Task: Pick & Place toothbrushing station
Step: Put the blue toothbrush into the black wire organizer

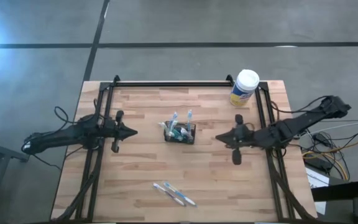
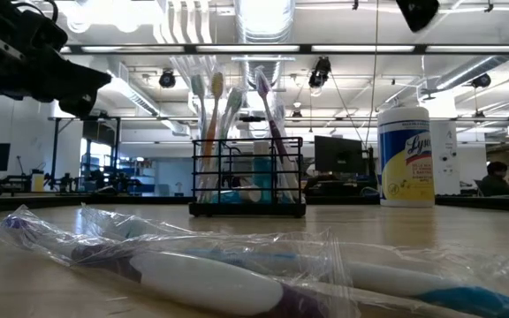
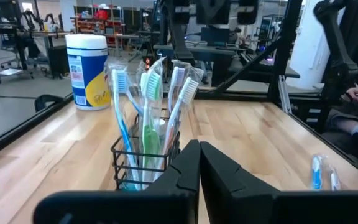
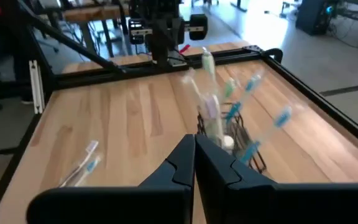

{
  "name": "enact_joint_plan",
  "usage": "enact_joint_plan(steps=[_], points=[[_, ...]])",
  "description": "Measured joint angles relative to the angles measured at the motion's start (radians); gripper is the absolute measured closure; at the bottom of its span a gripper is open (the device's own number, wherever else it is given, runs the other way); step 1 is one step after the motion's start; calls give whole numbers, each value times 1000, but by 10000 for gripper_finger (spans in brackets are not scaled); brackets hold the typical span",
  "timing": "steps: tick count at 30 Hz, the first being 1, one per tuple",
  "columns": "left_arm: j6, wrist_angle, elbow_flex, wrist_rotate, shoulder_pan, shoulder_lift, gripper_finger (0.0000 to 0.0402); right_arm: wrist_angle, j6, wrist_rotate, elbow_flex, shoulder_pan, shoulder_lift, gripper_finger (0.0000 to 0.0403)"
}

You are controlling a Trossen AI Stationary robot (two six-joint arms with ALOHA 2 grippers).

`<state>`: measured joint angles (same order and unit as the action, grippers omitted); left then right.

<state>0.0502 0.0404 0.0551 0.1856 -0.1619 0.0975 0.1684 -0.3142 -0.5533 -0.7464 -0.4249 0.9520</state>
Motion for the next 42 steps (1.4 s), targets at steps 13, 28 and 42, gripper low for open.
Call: enact_joint_plan(steps=[13, 28, 42], points=[[-12, 5, 0, 1, 0, 0, 388, 371, -32, 8, -593, 0, 493, 394], [0, 41, 0, 6, 0, 0, 388, 441, -100, 192, -891, 0, 890, 394], [0, 41, 0, 6, 0, 1, 388, 436, -303, 384, -1025, 9, 1154, 279]])
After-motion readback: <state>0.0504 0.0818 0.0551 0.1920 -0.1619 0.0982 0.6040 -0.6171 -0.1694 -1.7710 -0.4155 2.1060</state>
